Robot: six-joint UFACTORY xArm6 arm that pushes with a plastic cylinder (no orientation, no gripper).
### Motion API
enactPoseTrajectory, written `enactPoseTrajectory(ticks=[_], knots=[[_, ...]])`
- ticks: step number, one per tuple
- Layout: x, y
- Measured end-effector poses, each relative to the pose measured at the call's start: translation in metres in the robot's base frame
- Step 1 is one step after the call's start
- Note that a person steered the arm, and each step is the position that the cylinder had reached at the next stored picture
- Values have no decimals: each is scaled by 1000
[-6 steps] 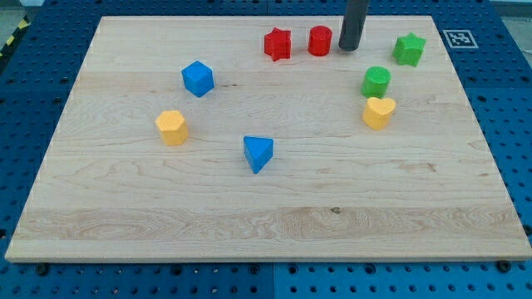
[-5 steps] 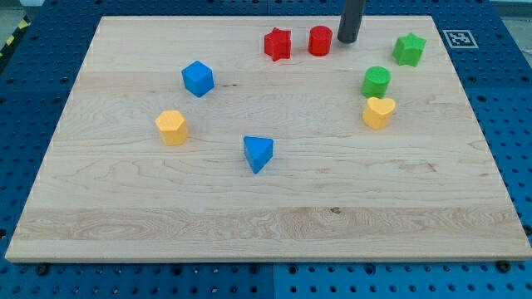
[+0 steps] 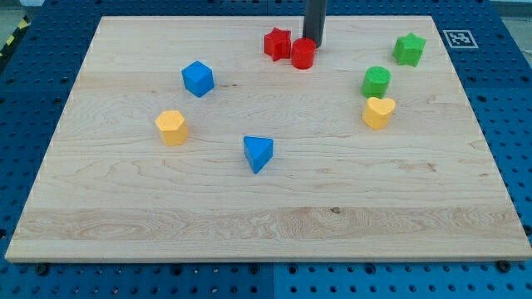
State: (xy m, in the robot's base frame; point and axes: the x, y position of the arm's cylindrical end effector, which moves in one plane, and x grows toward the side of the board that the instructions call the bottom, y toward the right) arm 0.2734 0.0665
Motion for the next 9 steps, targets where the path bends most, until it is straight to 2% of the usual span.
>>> enactPoseTrajectory(ticks=[4, 7, 9], knots=[[60, -36], [84, -23], [106, -51]])
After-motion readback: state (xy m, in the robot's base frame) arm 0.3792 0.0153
